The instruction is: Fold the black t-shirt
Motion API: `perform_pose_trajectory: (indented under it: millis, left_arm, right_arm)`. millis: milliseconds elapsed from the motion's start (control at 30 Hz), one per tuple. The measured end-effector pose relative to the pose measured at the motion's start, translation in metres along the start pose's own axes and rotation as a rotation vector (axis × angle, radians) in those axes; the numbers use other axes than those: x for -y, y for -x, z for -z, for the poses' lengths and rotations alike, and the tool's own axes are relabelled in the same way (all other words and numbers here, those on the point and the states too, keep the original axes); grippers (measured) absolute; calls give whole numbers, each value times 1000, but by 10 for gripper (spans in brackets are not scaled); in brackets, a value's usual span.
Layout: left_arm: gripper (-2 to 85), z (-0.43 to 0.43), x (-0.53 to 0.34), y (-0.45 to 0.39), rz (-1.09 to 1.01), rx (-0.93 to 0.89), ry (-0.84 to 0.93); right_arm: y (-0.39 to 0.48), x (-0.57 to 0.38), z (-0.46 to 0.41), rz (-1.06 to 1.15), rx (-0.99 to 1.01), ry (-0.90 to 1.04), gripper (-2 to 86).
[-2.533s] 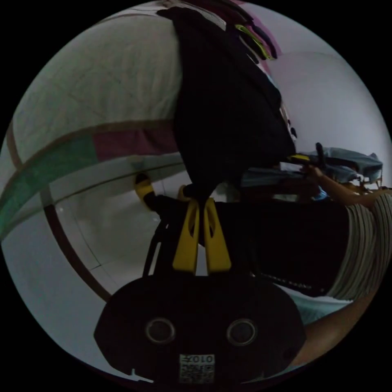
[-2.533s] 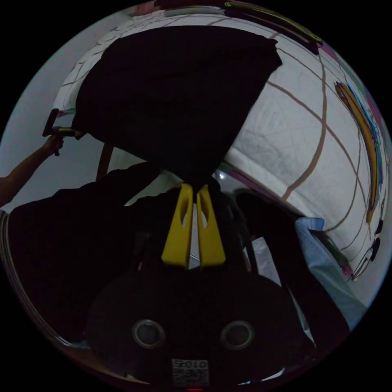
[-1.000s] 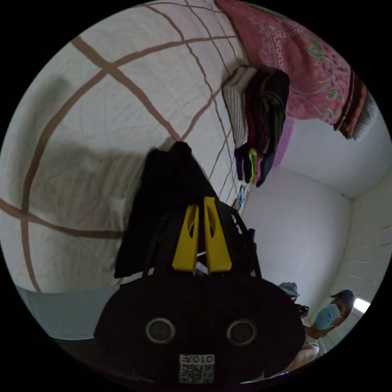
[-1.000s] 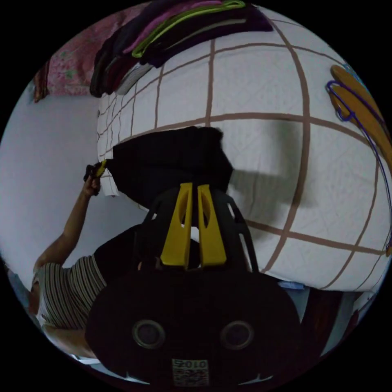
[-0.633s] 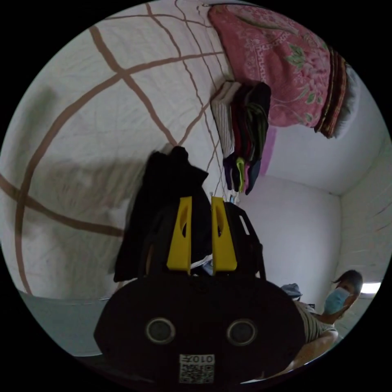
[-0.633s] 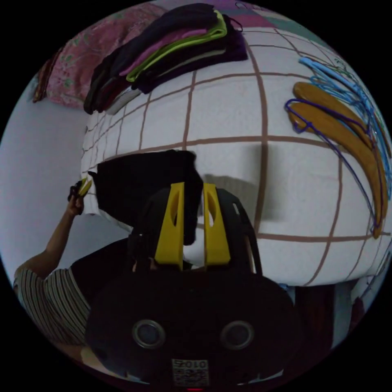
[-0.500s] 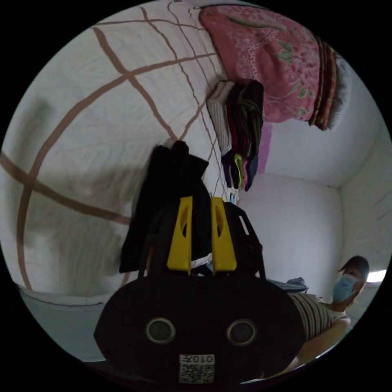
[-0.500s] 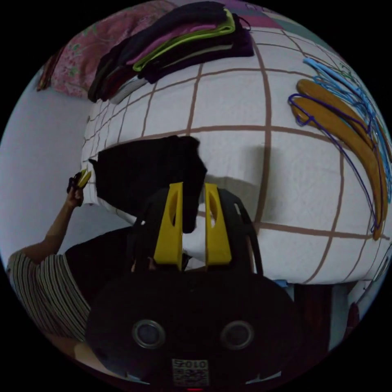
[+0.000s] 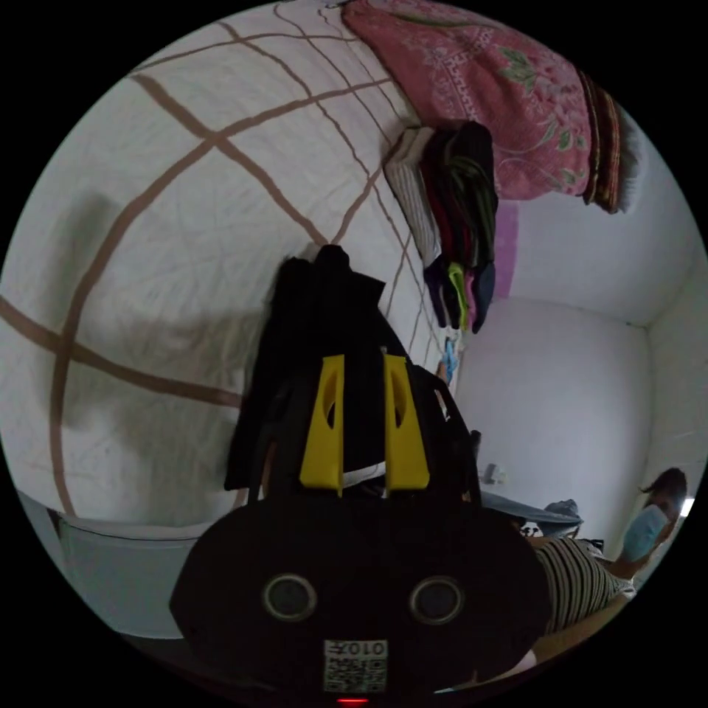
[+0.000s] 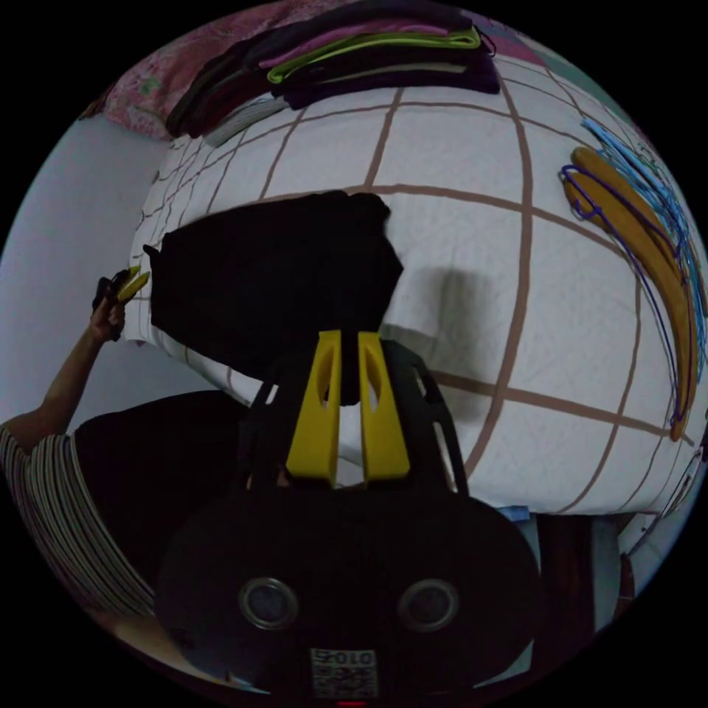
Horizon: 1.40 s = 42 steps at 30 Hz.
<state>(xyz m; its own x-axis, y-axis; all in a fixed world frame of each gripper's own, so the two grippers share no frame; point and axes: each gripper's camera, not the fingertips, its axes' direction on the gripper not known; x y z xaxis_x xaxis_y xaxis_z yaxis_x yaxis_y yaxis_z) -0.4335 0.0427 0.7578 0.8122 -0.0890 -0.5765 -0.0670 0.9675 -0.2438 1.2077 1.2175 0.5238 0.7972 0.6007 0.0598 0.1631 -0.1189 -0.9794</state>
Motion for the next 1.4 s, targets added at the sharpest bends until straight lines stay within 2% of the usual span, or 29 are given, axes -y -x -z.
perform_pose_trajectory:
  millis: [67,433,667,800,1100,1267,1400]
  left_arm:
    - [95,2,3,-7,-3,76,6]
    - [136,18,25,-35,-46,149,-69]
    - [147,6,43,-29,134,76,52]
    - [145,6,49,-19,244,89,59]
    - [80,13,52,-6,300,151,154]
    - [16,29,36,-1,215,93,169]
    - [4,45,18,6,159,-25,150]
  right_arm:
    - [0,-4,2,2,11,14,49]
    - [10,-23,22,53,46,-20,38]
    - [9,-39,20,58,67,-51,38]
    - [7,-49,17,61,71,-72,37]
    - [-4,-73,2,58,63,-64,38]
    - [-18,-86,1,25,89,-86,38]
    - [-29,-98,2,15,113,-99,38]
